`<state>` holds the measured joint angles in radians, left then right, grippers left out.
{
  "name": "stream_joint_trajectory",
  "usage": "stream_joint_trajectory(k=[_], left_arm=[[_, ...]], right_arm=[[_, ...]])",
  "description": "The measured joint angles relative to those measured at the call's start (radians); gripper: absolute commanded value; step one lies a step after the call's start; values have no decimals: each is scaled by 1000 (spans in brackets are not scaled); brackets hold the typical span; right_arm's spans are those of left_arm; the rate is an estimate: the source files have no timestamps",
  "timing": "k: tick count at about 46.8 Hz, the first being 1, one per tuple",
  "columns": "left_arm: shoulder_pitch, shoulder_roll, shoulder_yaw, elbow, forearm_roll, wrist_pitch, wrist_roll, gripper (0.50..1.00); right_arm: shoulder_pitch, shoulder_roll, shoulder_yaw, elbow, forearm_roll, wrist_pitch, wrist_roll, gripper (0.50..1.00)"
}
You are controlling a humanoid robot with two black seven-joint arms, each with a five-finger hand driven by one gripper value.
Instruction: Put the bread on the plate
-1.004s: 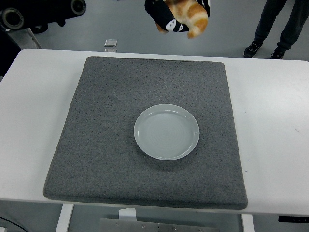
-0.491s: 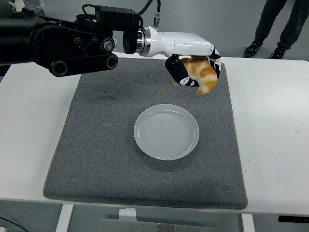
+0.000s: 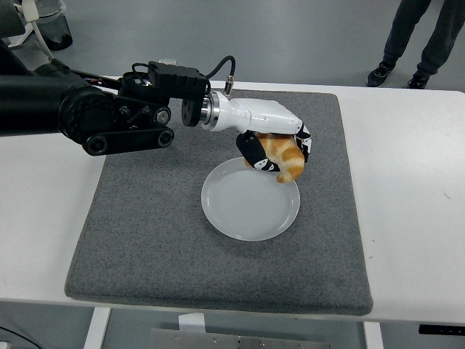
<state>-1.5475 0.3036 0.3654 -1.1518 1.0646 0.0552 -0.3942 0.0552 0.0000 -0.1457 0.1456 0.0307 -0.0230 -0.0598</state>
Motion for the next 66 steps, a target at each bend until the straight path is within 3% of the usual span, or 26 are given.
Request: stream_joint_trajectory(k=[24, 66], left_arm=[[137, 0, 7, 21, 120, 2, 3, 500], [189, -23, 10, 52, 141, 16, 8, 500]], right_arm=[[0, 0, 0, -1, 0, 0, 0, 930], [0, 0, 0, -1, 0, 0, 0, 930]])
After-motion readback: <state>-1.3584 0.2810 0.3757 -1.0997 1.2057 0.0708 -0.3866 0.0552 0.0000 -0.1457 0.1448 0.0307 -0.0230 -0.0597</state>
